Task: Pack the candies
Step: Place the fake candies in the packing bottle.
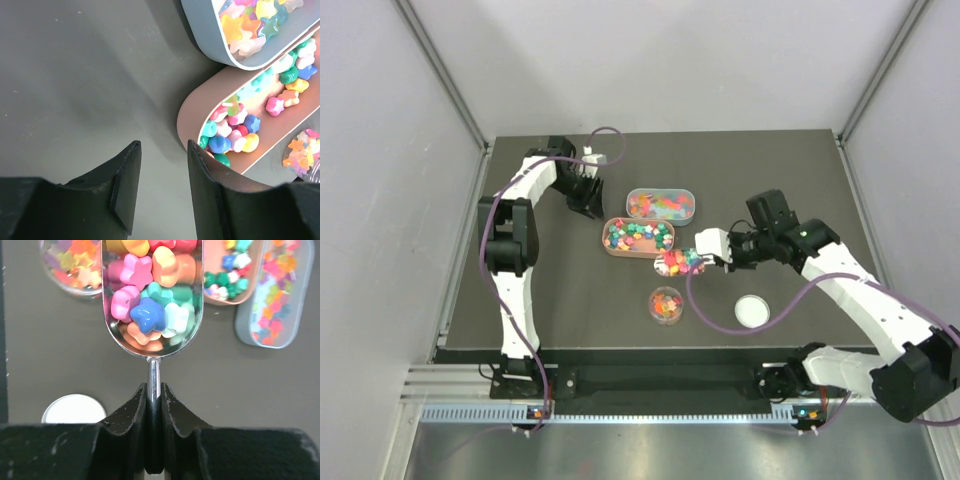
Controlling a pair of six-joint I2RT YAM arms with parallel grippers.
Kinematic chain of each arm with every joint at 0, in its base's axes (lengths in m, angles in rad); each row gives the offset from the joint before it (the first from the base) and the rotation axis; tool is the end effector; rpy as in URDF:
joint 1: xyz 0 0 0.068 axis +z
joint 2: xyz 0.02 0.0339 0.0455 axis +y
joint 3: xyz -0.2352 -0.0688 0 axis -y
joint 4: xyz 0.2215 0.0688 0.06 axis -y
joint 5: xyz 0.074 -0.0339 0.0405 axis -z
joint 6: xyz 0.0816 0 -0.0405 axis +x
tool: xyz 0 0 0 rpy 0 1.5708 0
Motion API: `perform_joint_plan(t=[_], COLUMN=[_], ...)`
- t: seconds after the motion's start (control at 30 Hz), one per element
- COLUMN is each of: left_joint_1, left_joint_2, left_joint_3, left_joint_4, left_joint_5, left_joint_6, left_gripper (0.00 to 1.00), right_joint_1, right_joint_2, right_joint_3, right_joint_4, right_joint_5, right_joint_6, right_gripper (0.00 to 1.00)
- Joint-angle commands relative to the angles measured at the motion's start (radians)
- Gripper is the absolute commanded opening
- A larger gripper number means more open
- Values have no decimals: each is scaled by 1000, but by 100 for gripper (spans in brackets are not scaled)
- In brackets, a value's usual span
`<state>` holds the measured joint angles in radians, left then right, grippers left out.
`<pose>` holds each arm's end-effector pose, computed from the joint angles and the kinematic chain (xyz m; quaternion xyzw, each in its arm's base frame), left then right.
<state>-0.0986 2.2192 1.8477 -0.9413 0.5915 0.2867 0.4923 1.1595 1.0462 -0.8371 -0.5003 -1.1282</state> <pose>0.4198 -0.0873 0.1394 0.2184 0.9239 -0.2762 0.1497 0.1908 0.1467 0.2452 -0.7205 0.5812 0.1315 0.3546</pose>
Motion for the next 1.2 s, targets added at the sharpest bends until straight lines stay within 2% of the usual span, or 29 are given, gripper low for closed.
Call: perform_joint_plan(t=[0.0,0.13,0.27,0.53,1.17], left_joint_1=[5,7,8,11,20], left_joint_2=[-9,-18,-58,-76,-168], left_joint_3=[1,-5,-36,-70,-173], left_joint_4=[26,30,62,79,133], left_joint_5=[37,34,7,10,28], left_joint_6=[5,0,-17,-20,-35], left_gripper=[47,47,47,47,47], right_joint_1=[28,55,94,127,233], right_joint_2=[-29,-21,-24,-6,35], right_joint_3=[-23,-57,-91,-84,-23], right_joint_4=[-10,-17,-10,-68,-138], right_joint_5=[8,40,144,189,391], right_joint_6=[-56,-83,-148,-199,-203], right_gripper=[0,0,0,0,0])
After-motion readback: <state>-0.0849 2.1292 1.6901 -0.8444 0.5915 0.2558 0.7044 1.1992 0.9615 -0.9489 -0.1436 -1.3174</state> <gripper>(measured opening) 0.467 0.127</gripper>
